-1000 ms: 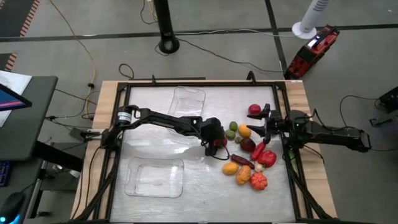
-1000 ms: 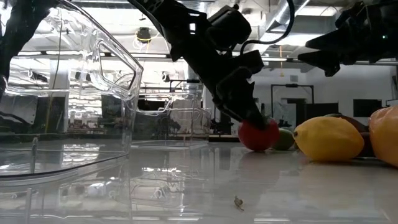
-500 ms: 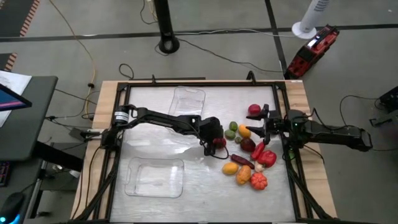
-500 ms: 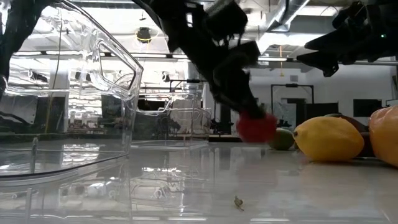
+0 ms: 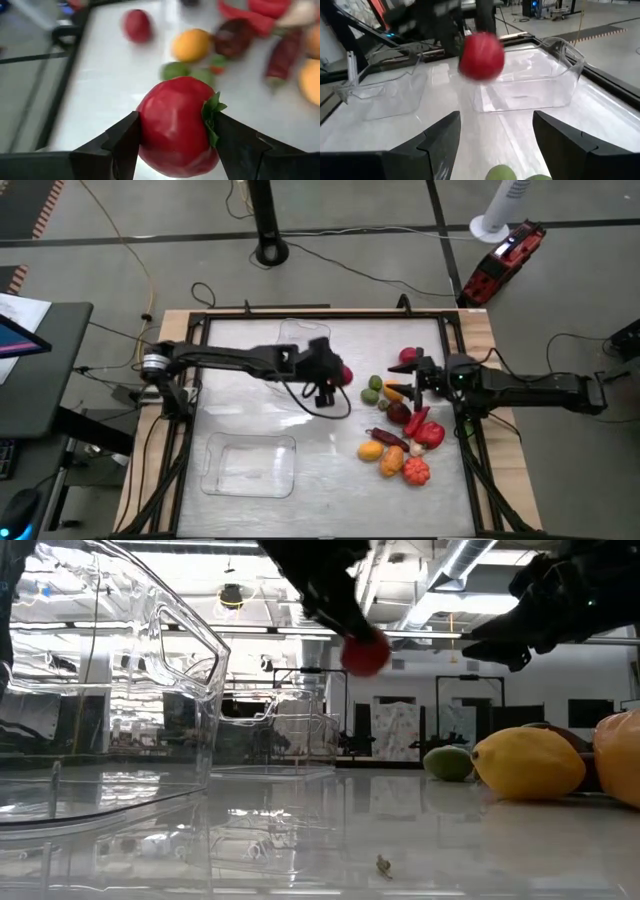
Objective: Sort produce into baskets
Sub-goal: Put the bottom tomato into the top transparent bin
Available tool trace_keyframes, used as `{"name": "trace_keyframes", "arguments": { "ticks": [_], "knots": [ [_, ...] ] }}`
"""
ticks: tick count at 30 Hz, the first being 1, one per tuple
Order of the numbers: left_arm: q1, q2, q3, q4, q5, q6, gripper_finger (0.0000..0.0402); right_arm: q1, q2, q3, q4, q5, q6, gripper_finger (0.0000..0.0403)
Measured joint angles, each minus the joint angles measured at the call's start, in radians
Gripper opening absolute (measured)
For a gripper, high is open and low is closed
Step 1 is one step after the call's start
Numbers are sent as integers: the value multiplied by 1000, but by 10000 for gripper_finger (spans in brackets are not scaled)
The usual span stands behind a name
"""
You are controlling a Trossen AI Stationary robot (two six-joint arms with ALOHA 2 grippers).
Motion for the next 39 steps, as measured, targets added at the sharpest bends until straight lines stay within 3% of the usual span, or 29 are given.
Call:
{"name": "trace_keyframes", "arguments": {
  "ticks": [5, 10, 20, 30, 39],
  "knots": [
    [37, -84, 0, -147, -138, -55, 211, 1, 18, 0, 7, 0, 3, 276],
    [97, -89, -36, -260, -126, -114, 211, 2, 45, 0, 8, 1, -11, 276],
    [194, -91, -222, -208, -9, -164, 211, 2, 71, 0, 29, 4, -19, 276],
    [196, -91, -229, -194, 10, -174, 211, 2, 71, 0, 34, 4, -19, 276],
    [202, -80, -228, -191, 24, -176, 286, 2, 71, 0, 30, 4, -15, 276]
  ]
}}
